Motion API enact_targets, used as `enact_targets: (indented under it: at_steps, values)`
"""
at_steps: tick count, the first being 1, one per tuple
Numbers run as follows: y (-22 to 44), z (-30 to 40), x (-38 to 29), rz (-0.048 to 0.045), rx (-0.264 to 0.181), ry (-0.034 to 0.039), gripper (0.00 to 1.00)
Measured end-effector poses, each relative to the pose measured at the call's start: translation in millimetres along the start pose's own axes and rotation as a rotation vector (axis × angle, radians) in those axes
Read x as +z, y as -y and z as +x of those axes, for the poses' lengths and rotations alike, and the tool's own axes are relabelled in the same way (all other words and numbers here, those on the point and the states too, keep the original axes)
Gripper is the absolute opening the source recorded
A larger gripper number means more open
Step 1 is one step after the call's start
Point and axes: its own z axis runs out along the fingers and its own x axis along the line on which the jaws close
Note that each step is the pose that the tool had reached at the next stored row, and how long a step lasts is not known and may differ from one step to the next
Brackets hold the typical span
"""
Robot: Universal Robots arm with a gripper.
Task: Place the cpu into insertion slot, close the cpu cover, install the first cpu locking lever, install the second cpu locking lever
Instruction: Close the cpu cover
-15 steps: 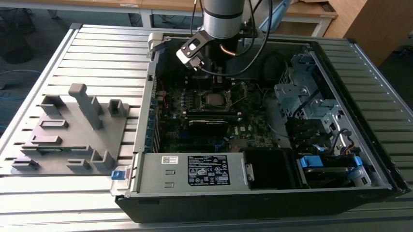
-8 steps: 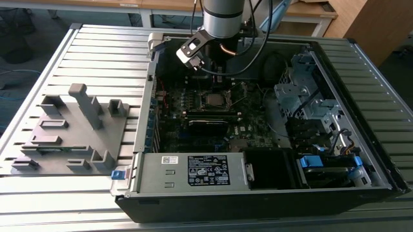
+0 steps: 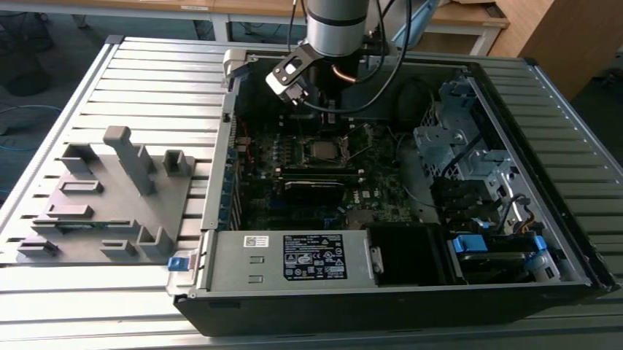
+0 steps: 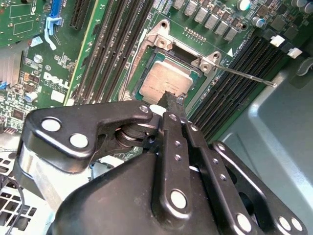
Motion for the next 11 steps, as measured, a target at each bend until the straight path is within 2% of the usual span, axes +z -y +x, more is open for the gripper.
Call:
enact_targets:
  at_steps: [11]
  values:
    - [-0.8, 0.1, -15.0, -0.0001, 0.0, -0.0002, 0.1]
